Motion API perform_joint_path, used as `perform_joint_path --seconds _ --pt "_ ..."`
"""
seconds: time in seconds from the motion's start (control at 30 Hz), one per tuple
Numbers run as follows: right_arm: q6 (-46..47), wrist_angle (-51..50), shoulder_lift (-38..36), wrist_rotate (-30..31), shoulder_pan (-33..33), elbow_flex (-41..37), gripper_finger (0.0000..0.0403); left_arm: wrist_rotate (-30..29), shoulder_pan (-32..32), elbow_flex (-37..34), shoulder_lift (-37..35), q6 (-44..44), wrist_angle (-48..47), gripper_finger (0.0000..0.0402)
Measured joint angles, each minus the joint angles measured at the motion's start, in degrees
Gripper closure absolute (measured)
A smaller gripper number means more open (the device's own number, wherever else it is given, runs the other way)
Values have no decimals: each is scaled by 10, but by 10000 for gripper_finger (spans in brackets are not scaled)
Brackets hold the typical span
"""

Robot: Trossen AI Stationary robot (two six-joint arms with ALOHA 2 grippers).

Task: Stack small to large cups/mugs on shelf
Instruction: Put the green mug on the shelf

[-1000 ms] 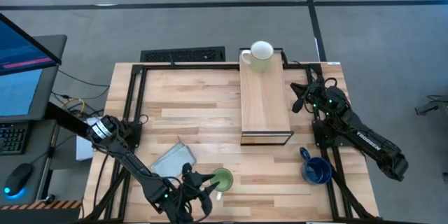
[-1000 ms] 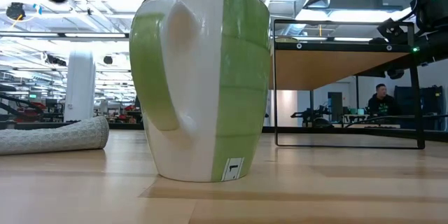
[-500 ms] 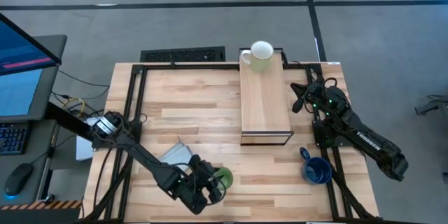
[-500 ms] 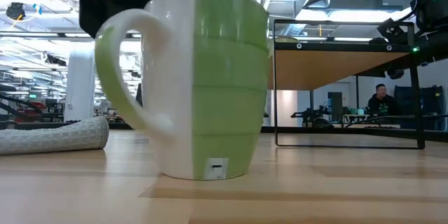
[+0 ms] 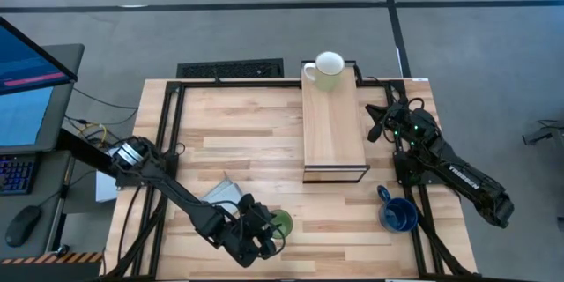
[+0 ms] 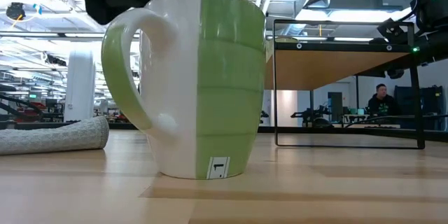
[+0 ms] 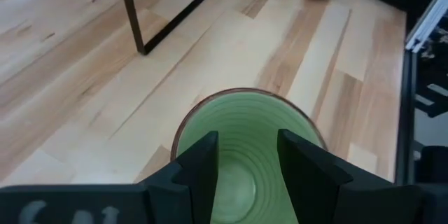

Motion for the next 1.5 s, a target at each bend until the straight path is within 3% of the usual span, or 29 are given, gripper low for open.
perform_joint_path --seconds 0.2,0.37,0.53,0.83,1.2,1.5 --pt "0 0 0 0 0 0 343 8 -2 0 -19 -11 3 264" --pt "0 0 0 0 0 0 343 33 -15 0 -37 -73 -14 265" --pt "0 0 0 0 0 0 343 136 -26 0 -52 -183 -40 281" --pt "0 0 0 0 0 0 343 255 -31 0 -58 -323 -26 332" --pt "0 0 0 0 0 0 343 237 -30 0 -58 -320 -23 352" --pt "0 0 0 0 0 0 343 274 -30 0 -58 -321 -23 350"
